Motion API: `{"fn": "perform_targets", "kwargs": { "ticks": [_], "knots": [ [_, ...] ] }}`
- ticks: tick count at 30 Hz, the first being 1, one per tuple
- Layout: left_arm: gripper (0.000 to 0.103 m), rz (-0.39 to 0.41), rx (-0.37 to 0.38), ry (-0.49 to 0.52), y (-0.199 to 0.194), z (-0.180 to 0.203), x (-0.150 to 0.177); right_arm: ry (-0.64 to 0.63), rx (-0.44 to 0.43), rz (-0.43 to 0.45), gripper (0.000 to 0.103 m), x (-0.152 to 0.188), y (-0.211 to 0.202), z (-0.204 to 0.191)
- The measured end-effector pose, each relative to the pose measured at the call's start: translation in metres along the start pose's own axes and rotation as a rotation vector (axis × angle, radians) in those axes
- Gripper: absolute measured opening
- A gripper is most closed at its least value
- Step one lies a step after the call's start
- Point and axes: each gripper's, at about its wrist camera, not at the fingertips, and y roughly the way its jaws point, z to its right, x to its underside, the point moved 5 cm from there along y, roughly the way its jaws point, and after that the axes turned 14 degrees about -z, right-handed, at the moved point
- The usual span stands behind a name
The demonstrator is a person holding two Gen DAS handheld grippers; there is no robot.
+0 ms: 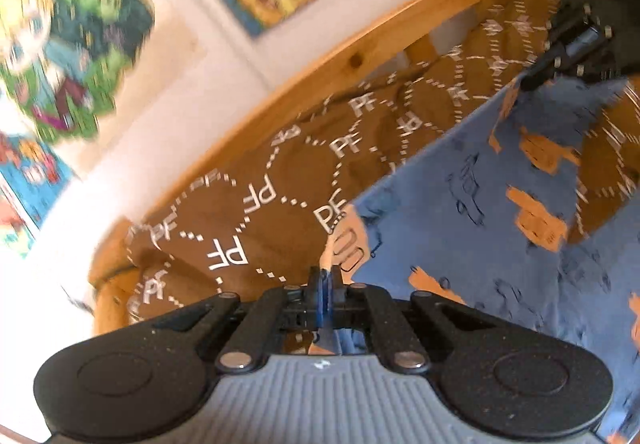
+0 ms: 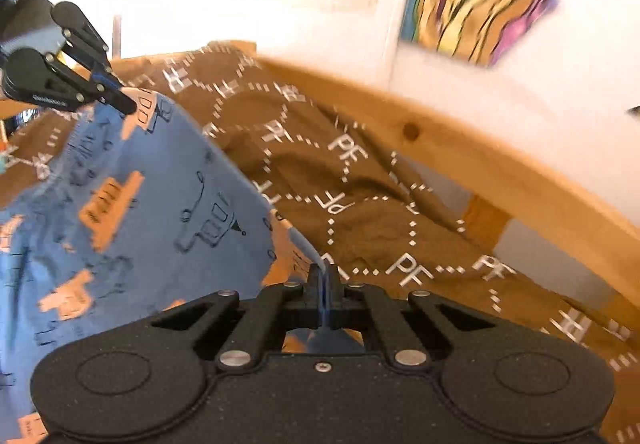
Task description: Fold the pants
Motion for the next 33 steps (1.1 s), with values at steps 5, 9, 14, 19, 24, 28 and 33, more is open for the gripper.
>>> {"fn": "perform_targets", "kwargs": {
  "ticks": [5,9,14,19,24,28,33],
  "knots": [
    [0.002,0.102,-0.056,0.123,-0.036,0.036,0.028,0.008,0.024,0.026,0.000,0.033,-0.054,-0.036],
    [0.002,0.117,-0.045,0.218,-0.051,0.065,0.053,0.035,0.038,0.033,0.000,0.068,-0.086,-0.076],
    [0.002,0.065,-0.016,0.360,-0.048,0.108,0.094,0.083,0.066,0.017,0.000,0.116,-0.106,-0.130],
    [0.002,0.015,-0.047,0.485,-0.026,0.145,0.131,0.079,0.084,-0.046,0.000,0.164,-0.094,-0.184],
    [0.002,-0.013,-0.075,0.510,-0.006,0.160,0.151,0.061,0.084,-0.104,0.000,0.185,-0.069,-0.210],
    [0.002,0.012,-0.075,0.491,-0.014,0.155,0.154,0.030,0.099,-0.102,0.000,0.184,-0.070,-0.213],
    [0.002,0.017,-0.084,0.541,-0.016,0.160,0.161,-0.049,0.109,-0.113,0.000,0.185,-0.082,-0.221]
  ]
}}
